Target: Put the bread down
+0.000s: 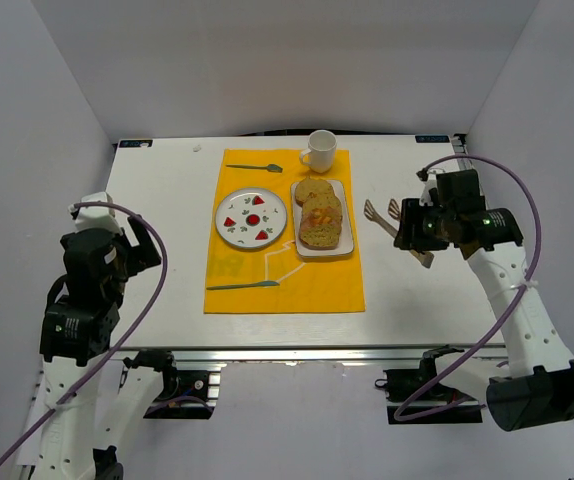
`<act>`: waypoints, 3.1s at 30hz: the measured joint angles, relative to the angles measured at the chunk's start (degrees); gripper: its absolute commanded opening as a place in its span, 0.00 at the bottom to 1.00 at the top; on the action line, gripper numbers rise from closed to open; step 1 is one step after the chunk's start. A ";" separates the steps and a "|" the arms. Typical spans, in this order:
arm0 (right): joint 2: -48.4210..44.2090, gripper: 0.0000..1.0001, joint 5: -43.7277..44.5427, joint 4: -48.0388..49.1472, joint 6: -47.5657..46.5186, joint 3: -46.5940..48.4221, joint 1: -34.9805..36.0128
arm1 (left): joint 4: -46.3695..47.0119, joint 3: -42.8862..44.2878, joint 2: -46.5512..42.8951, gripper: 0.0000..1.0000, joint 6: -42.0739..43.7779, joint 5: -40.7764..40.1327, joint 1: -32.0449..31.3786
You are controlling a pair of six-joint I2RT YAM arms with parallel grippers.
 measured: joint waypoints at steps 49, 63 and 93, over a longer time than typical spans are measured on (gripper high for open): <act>6.95 0.55 -9.18 20.46 -14.19 -15.15 10.43 | 0.92 0.81 3.76 0.98 0.02 0.46 0.00; 7.15 0.47 -5.16 21.46 -14.34 -17.68 13.00 | 0.68 0.74 3.76 0.98 0.00 0.46 0.00; 3.67 0.00 -8.39 7.37 -5.79 -1.49 16.00 | 0.70 -0.22 2.78 0.98 0.00 0.46 0.00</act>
